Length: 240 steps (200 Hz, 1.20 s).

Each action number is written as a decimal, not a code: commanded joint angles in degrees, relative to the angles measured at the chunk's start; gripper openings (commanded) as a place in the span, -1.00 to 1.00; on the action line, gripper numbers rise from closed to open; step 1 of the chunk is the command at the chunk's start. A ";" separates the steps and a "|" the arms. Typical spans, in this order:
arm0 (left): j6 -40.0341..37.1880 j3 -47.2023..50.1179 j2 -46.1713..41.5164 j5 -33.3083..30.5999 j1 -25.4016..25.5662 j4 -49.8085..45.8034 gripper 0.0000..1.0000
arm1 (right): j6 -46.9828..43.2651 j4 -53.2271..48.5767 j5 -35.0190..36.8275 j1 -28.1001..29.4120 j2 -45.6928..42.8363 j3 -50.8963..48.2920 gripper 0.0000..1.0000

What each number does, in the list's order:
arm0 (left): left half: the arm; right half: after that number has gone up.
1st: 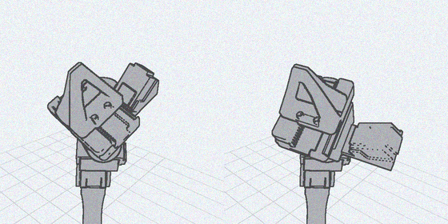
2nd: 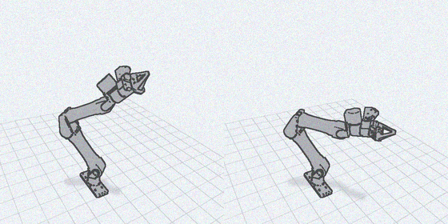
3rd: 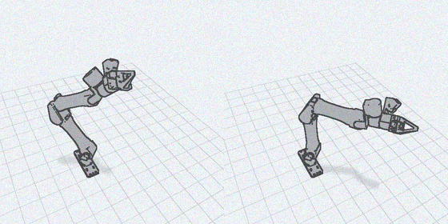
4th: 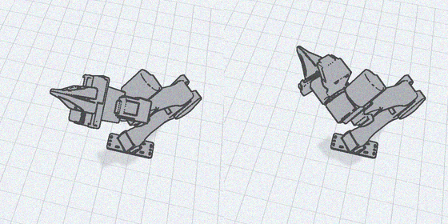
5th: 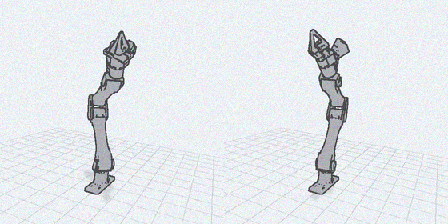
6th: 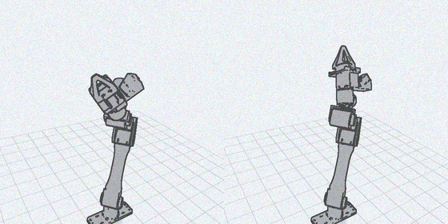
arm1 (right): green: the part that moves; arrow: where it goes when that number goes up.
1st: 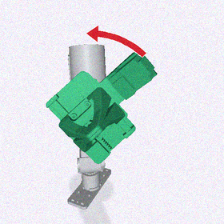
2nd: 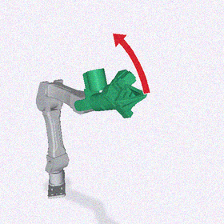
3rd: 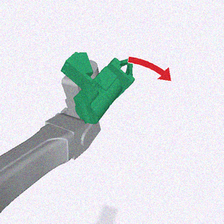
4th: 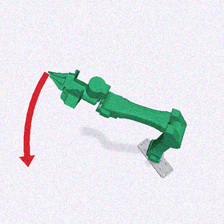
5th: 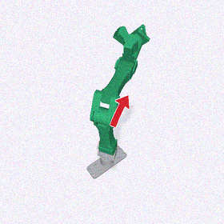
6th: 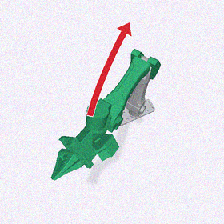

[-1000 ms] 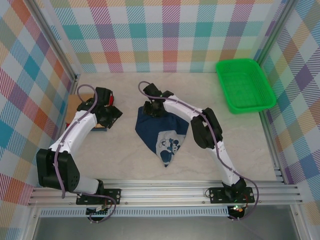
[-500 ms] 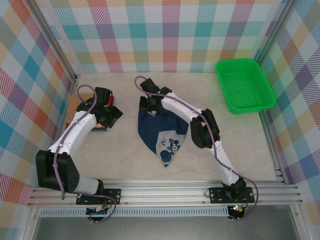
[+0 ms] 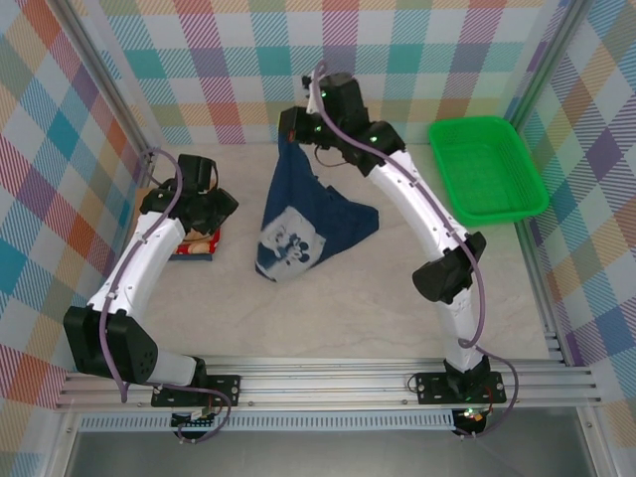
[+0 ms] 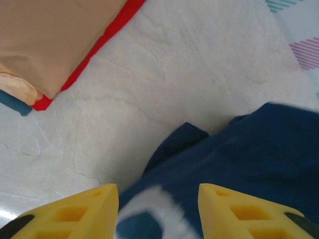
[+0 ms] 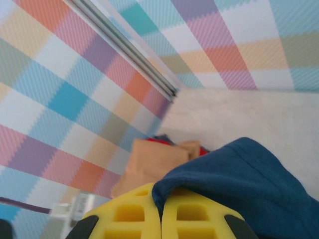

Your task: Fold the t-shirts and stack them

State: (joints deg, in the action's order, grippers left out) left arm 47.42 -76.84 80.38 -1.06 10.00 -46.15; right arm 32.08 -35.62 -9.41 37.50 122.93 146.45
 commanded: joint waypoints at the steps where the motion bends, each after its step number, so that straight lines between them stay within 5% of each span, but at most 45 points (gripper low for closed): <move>1: -0.23 -0.76 -1.13 -3.82 0.03 -3.80 -0.03 | -0.62 2.84 -9.59 -0.54 0.05 6.50 -1.00; 25: 0.83 -0.66 -1.76 -5.64 -0.11 -4.33 -0.01 | -3.36 0.25 -10.13 -0.45 -8.94 -0.75 -1.00; 56: 3.03 0.59 -1.00 -3.74 0.11 -2.52 -0.02 | -3.92 4.22 -5.73 -1.89 -33.53 -38.81 -1.00; 86: 5.39 3.02 0.50 -1.59 1.93 0.28 -0.02 | -1.86 -2.30 2.04 -6.53 -55.37 -71.54 -1.00; 128: 7.76 6.00 3.54 0.38 6.60 4.67 -0.04 | 5.01 -5.85 7.57 -18.92 -71.57 -100.42 -1.00; 170: 6.80 4.64 14.07 9.91 11.11 11.17 -0.02 | 9.74 -1.21 3.85 -37.52 -58.59 -103.51 -1.00; 210: 1.10 -2.69 24.03 13.31 13.97 11.86 0.18 | 7.19 -7.16 9.09 -42.13 -40.84 -87.55 -1.00; 240: -1.97 -11.44 30.18 14.84 16.99 14.29 0.34 | 8.95 -6.53 11.13 -43.90 -42.55 -87.27 -1.00</move>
State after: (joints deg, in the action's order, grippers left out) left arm 49.65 -79.75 107.13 11.40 24.82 -33.85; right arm 39.86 -40.16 -0.86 -5.13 83.31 59.40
